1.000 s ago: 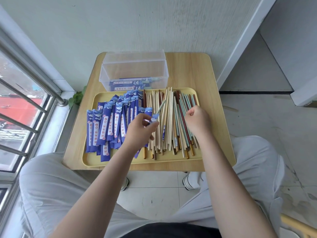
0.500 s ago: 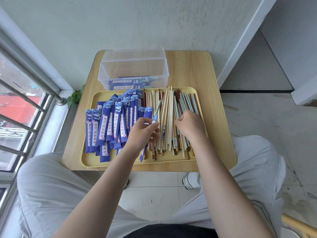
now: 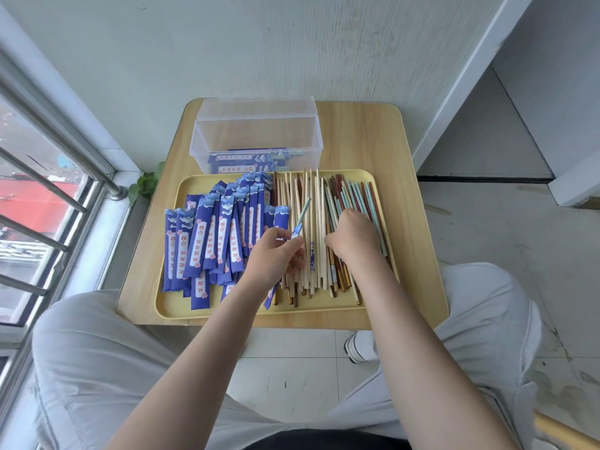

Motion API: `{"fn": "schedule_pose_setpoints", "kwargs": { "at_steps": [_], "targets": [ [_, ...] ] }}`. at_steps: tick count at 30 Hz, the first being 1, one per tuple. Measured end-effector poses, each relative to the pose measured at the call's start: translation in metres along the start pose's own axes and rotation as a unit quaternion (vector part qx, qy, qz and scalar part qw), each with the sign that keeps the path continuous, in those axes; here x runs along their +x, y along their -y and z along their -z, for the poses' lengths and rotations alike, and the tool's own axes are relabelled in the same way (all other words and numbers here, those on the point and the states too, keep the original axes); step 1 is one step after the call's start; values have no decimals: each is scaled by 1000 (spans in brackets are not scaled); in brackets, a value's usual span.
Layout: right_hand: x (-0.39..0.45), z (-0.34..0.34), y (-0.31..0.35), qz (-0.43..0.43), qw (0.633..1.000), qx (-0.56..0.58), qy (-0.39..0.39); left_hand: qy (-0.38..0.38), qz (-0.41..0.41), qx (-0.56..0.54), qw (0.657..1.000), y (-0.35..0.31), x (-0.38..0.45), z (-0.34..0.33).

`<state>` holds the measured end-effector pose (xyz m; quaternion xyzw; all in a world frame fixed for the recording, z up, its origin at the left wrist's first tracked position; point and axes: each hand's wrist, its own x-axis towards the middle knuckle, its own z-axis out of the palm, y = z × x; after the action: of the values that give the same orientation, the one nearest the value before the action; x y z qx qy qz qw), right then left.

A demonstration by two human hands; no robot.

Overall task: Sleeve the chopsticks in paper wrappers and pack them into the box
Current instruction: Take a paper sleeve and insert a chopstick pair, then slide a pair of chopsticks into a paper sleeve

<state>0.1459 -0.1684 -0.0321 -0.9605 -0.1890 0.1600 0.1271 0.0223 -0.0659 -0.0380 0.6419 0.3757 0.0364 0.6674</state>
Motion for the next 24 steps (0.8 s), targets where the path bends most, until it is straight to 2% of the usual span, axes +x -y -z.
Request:
{"fn": "schedule_pose_setpoints", "kwargs": {
  "at_steps": [24],
  "targets": [
    [-6,1,8,16,1000,3,-18,8,-10,2,1000,1,1,-2]
  ]
}}
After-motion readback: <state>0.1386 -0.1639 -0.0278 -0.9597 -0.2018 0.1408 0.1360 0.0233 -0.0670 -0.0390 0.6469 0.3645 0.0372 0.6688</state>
